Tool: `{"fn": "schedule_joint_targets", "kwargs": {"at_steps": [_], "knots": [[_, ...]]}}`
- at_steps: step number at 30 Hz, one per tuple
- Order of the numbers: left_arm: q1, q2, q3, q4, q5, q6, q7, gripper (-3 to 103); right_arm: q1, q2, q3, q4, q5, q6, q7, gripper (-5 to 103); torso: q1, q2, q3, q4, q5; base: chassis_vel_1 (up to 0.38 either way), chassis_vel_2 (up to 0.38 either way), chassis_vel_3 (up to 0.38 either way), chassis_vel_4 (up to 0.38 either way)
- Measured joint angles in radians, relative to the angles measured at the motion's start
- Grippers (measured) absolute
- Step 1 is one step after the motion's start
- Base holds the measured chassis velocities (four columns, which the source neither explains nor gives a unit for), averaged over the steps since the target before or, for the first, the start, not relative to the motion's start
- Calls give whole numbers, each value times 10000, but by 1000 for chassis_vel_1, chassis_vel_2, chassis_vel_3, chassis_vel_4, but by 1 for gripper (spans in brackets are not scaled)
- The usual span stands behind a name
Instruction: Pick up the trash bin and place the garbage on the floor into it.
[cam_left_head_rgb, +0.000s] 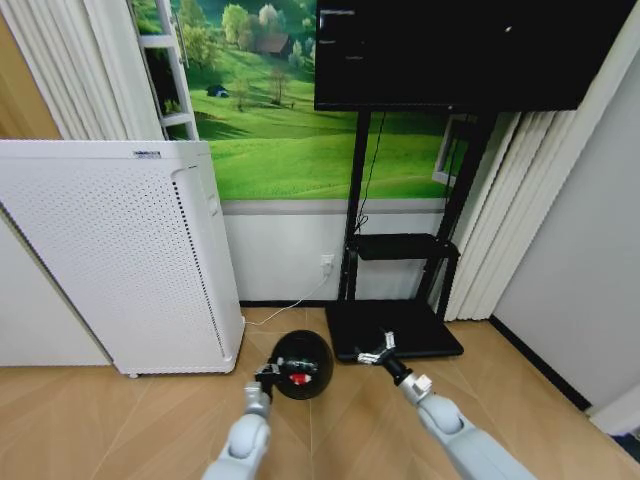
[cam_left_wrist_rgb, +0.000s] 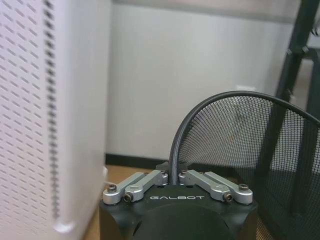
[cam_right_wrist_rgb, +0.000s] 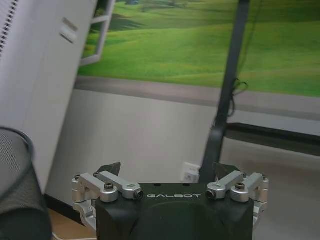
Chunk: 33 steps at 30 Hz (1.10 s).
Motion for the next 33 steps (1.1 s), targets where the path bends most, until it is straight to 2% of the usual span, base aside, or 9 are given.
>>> {"fn": "schedule_joint_targets", "kwargs": {"at_steps": [3, 6, 12, 22, 24, 33], "knots": [[353, 296, -263, -690, -266, 3, -39, 3, -39, 14, 248, -486, 71, 76, 120, 100, 0, 1, 0, -1, -3, 0, 0, 0, 0], [834, 616, -586, -1507, -503, 40, -76, 3, 186, 41, 344, -1732, -72, 644, 268, 100, 0, 2, 0, -1, 1, 0, 0, 0, 0], [1435, 698, -946, -2279, -613, 42, -61, 3, 176, 31, 423, -2700, 67, 835, 347, 100, 0, 2, 0, -2, -3, 0, 0, 0, 0], [1958, 643, -1135, -2711, -635, -3, 7, 3, -317, 665, 936, -2961, -405, 880, 1063, 100, 0, 2, 0, -1, -2, 0, 0, 0, 0], [2091, 619, -1171, -2822, -635, -7, 28, 3, -489, 785, 1116, -2982, -441, 645, 1235, 100, -1, 2, 0, -2, -1, 0, 0, 0, 0], [2377, 483, -1329, -2913, -617, -175, 199, 3, -624, 953, 1411, -3156, -350, 671, 1006, 100, -1, 3, -1, -2, -1, 0, 0, 0, 0]]}}
